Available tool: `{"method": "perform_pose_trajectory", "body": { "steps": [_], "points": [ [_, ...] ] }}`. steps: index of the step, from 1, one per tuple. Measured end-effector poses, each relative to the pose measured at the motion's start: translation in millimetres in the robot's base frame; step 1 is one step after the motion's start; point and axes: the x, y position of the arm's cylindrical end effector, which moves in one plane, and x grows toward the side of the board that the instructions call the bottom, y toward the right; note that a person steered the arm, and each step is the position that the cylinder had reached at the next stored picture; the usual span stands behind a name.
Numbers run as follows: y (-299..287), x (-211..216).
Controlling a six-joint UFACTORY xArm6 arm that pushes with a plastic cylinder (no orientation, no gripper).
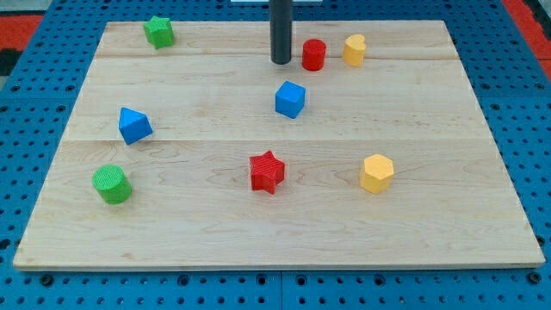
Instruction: Push the blue cube closer to the red circle
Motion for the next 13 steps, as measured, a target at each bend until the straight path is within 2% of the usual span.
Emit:
{"method": "perform_pose_trajectory", "body": {
  "steps": [3,4,5,6,7,8,10,12,13],
  "points": [
    [77,-4],
    [18,58],
    [20,134],
    [19,183],
    [-7,181],
    [-29,156],
    [-25,102],
    [28,69],
    [58,65]
  ]
}}
